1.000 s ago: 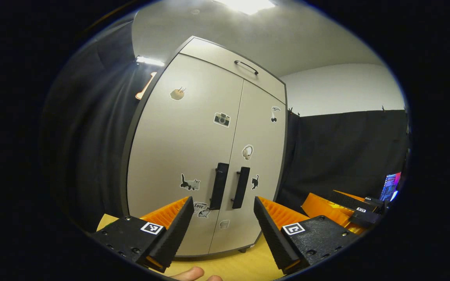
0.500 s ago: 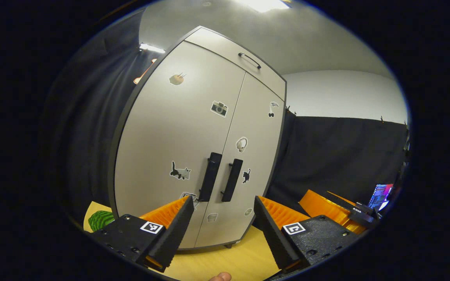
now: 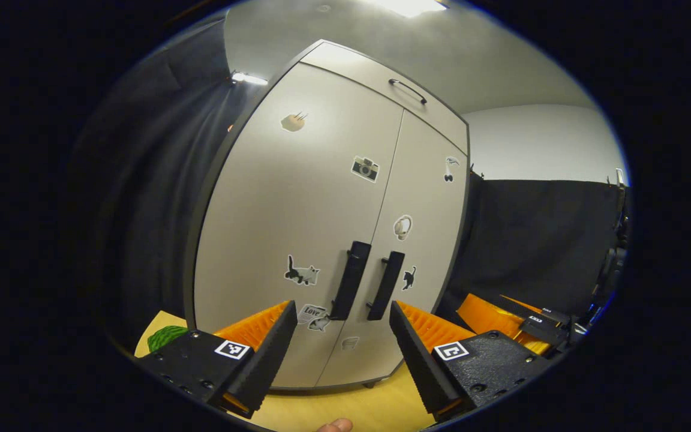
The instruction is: Open the right door of the double-door shoe cabinet with the right hand, and open the left door with the left hand.
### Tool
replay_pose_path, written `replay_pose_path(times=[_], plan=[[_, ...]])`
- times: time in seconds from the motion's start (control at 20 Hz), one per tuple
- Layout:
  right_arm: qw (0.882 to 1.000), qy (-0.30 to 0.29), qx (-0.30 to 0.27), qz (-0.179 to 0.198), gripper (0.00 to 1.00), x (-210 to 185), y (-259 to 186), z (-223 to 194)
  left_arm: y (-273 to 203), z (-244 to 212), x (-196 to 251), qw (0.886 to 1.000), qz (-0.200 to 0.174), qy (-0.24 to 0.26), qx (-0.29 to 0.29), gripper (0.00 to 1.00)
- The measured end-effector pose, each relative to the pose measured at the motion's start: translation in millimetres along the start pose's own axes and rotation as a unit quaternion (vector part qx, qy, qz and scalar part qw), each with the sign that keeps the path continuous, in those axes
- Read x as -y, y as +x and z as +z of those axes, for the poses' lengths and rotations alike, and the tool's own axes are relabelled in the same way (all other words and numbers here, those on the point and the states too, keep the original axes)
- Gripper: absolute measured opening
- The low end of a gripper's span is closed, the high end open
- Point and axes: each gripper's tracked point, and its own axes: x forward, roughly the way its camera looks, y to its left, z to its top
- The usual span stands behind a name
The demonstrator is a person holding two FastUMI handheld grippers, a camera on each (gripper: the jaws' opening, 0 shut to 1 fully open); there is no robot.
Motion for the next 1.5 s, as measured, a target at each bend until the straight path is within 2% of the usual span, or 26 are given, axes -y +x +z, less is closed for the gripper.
replay_pose_path(times=[0.15, 0.25, 0.35, 0.4, 0.45, 0.8, 1.0, 1.25, 1.3, 1.35, 1.45, 1.5], plan=[[0.999, 0.016, -0.010, 0.034, 0.96, -15.9, 29.4, -1.3, 11.0, 16.5, -20.4, 0.998, 0.049, 0.028, 0.019, 0.96], [0.998, 0.021, -0.010, 0.055, 0.93, -24.2, 45.1, -1.0, 13.0, 28.6, -35.7, 0.994, 0.090, 0.041, 0.034, 0.96], [0.997, 0.024, -0.014, 0.068, 0.96, -28.7, 59.2, -6.6, 12.7, 33.4, -38.9, 0.993, 0.103, 0.038, 0.043, 0.96], [0.997, 0.023, -0.019, 0.076, 0.92, -31.5, 65.2, -12.0, 13.4, 31.8, -45.3, 0.992, 0.114, 0.036, 0.043, 0.96], [0.996, 0.021, -0.025, 0.083, 0.96, -33.5, 71.3, -16.9, 12.8, 29.4, -51.9, 0.990, 0.128, 0.037, 0.040, 0.96], [0.997, 0.012, -0.028, 0.069, 0.95, -23.8, 96.1, -24.4, 4.9, 27.3, -78.4, 0.979, 0.194, 0.048, 0.033, 0.96], [0.998, -0.002, -0.031, 0.053, 0.95, -13.5, 95.6, -29.1, 5.5, 32.1, -73.6, 0.979, 0.189, 0.060, 0.037, 0.96], [0.998, -0.001, -0.020, 0.062, 0.96, -14.5, 83.9, -19.9, 6.5, 36.3, -54.7, 0.984, 0.160, 0.058, 0.050, 0.95], [0.998, 0.004, -0.022, 0.064, 0.92, -15.7, 82.2, -20.0, 5.8, 36.6, -52.3, 0.985, 0.155, 0.058, 0.050, 0.99], [0.998, 0.008, -0.024, 0.065, 0.95, -17.3, 81.1, -19.2, 4.9, 36.2, -50.3, 0.986, 0.151, 0.056, 0.049, 0.95], [0.998, 0.014, -0.028, 0.063, 0.95, -18.7, 80.6, -19.3, 3.7, 30.8, -48.4, 0.987, 0.148, 0.050, 0.040, 0.95], [0.998, 0.014, -0.030, 0.061, 0.92, -19.1, 79.5, -19.7, 2.3, 27.9, -50.1, 0.987, 0.149, 0.050, 0.036, 0.95]])
